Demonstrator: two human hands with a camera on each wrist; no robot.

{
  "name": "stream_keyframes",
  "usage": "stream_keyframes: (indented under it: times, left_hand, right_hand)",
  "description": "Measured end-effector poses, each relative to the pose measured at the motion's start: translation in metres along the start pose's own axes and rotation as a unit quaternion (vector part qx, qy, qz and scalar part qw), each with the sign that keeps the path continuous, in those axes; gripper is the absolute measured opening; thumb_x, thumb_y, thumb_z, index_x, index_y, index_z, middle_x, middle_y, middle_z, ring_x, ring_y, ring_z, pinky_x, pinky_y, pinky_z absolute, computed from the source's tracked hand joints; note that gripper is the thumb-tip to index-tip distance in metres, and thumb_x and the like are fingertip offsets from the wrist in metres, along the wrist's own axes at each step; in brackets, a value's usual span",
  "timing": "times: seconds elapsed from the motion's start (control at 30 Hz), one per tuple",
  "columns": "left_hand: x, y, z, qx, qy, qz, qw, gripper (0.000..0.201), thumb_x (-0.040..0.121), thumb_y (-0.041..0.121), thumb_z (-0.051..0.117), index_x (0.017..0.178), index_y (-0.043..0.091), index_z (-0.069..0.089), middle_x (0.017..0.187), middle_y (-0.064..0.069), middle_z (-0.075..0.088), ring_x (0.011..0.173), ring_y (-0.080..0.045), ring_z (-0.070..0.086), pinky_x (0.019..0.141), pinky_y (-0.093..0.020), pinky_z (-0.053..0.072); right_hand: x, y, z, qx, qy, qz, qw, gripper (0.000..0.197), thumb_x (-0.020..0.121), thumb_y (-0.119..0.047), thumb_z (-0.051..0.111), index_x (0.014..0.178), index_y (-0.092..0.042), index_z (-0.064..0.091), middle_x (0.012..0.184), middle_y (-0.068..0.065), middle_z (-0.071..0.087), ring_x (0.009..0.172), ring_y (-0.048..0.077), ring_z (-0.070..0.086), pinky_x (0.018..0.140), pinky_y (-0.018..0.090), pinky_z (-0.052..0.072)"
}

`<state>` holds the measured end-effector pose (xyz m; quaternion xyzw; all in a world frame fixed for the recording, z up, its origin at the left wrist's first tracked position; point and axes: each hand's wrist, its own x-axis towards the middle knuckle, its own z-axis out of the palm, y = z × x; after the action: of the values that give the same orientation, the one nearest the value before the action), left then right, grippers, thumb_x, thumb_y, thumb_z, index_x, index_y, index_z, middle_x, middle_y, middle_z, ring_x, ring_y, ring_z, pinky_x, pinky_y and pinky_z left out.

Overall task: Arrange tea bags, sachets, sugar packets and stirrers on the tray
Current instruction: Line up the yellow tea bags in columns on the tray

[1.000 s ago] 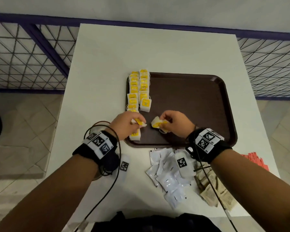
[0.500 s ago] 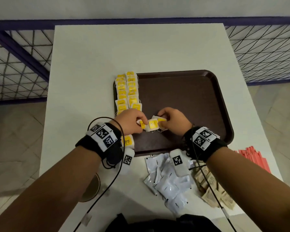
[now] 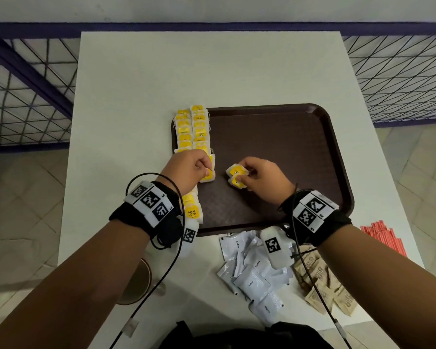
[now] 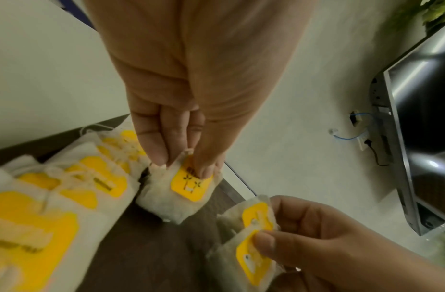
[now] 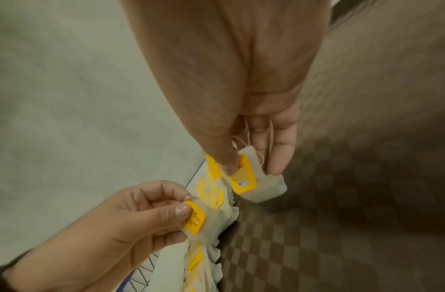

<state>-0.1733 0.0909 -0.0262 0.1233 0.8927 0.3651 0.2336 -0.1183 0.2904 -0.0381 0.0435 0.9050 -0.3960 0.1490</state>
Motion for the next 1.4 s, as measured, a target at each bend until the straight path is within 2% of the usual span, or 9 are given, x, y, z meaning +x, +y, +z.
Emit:
stream_keyframes:
  times: [0.13,0.23,0.33,0.57,0.77,0.9,1.17,1.3,1.4]
  left_hand:
    - [0.011,-0.004,-0.002,0.011,-0.017,-0.002,1.0,0.007,0.083,0.006,0.064,0.089,0.011,0.066,0.073,0.006,0.057,0.064,0.0,0.051,0.054,0.003,0.036]
    - [0.019,-0.005,-0.002,0.018,-0.043,-0.011,0.999,0.009,0.081,0.007,0.066,0.085,0.015,0.067,0.077,-0.002,0.064,0.067,-0.007,0.056,0.053,-0.002,0.037]
    - [0.022,-0.004,-0.004,0.011,-0.053,-0.008,0.998,0.011,0.079,0.007,0.069,0.081,0.018,0.068,0.081,-0.005,0.067,0.074,-0.012,0.06,0.057,-0.003,0.039]
    - [0.014,-0.006,-0.016,-0.003,0.019,0.019,1.0,0.016,0.081,0.004,0.066,0.094,0.013,0.07,0.086,0.001,0.066,0.073,-0.006,0.061,0.064,0.001,0.041]
    - [0.01,-0.003,-0.012,0.105,-0.091,0.023,0.99,0.025,0.078,0.005,0.071,0.101,0.013,0.068,0.095,0.0,0.067,0.085,-0.01,0.061,0.081,-0.02,0.046]
    - [0.014,-0.001,-0.008,0.145,-0.097,0.024,0.984,0.019,0.083,0.008,0.062,0.1,0.017,0.066,0.095,0.001,0.067,0.091,-0.015,0.061,0.083,-0.027,0.047]
    - [0.017,0.003,-0.016,0.124,-0.048,0.013,0.991,0.017,0.085,0.003,0.055,0.094,0.009,0.068,0.097,-0.005,0.068,0.093,-0.02,0.062,0.085,-0.027,0.045]
    - [0.016,0.002,-0.014,0.116,-0.068,0.021,0.991,0.017,0.084,0.002,0.056,0.093,0.007,0.069,0.093,-0.006,0.069,0.09,-0.02,0.063,0.08,-0.023,0.044]
    - [0.016,0.001,-0.014,0.112,-0.064,0.03,0.991,0.018,0.085,0.002,0.053,0.093,0.006,0.069,0.097,-0.007,0.069,0.092,-0.02,0.063,0.082,-0.024,0.044]
  right_hand:
    - [0.0,-0.014,-0.007,-0.001,-0.104,-0.02,0.994,0.017,0.085,-0.01,0.064,0.101,-0.014,0.064,0.079,0.0,0.065,0.061,0.017,0.064,0.064,0.026,0.054]
    - [0.006,-0.027,0.002,-0.054,-0.174,-0.069,0.981,0.02,0.085,-0.012,0.066,0.105,-0.013,0.065,0.079,-0.008,0.059,0.058,-0.003,0.055,0.062,0.014,0.045]
    - [0.016,-0.037,0.018,-0.116,-0.19,-0.101,0.97,0.026,0.084,-0.014,0.065,0.11,-0.012,0.064,0.087,-0.003,0.062,0.066,0.004,0.05,0.061,0.014,0.034]
    - [0.021,-0.032,0.032,-0.071,-0.078,-0.073,0.992,0.037,0.073,-0.003,0.069,0.108,-0.009,0.061,0.098,0.006,0.063,0.079,0.012,0.053,0.073,0.022,0.044]
    - [0.004,-0.016,0.042,0.06,0.017,0.008,0.998,0.04,0.07,0.003,0.067,0.107,-0.013,0.06,0.08,-0.003,0.062,0.066,0.004,0.054,0.069,0.011,0.044]
    - [0.001,-0.015,0.046,0.116,0.049,0.031,0.992,0.038,0.069,0.004,0.07,0.102,-0.013,0.062,0.081,0.0,0.063,0.062,0.001,0.054,0.067,0.007,0.045]
    - [0.011,-0.024,0.048,0.178,0.047,0.043,0.982,0.028,0.069,0.005,0.072,0.089,-0.012,0.063,0.08,0.005,0.063,0.068,0.012,0.059,0.073,0.028,0.056]
    - [0.014,-0.026,0.054,0.137,0.066,0.039,0.988,0.024,0.067,0.0,0.076,0.082,-0.011,0.06,0.077,-0.001,0.059,0.062,0.005,0.052,0.064,0.01,0.046]
    - [0.011,-0.021,0.055,0.066,0.071,0.04,0.995,0.029,0.066,-0.011,0.08,0.072,-0.014,0.052,0.07,-0.006,0.052,0.06,0.004,0.046,0.056,0.01,0.038]
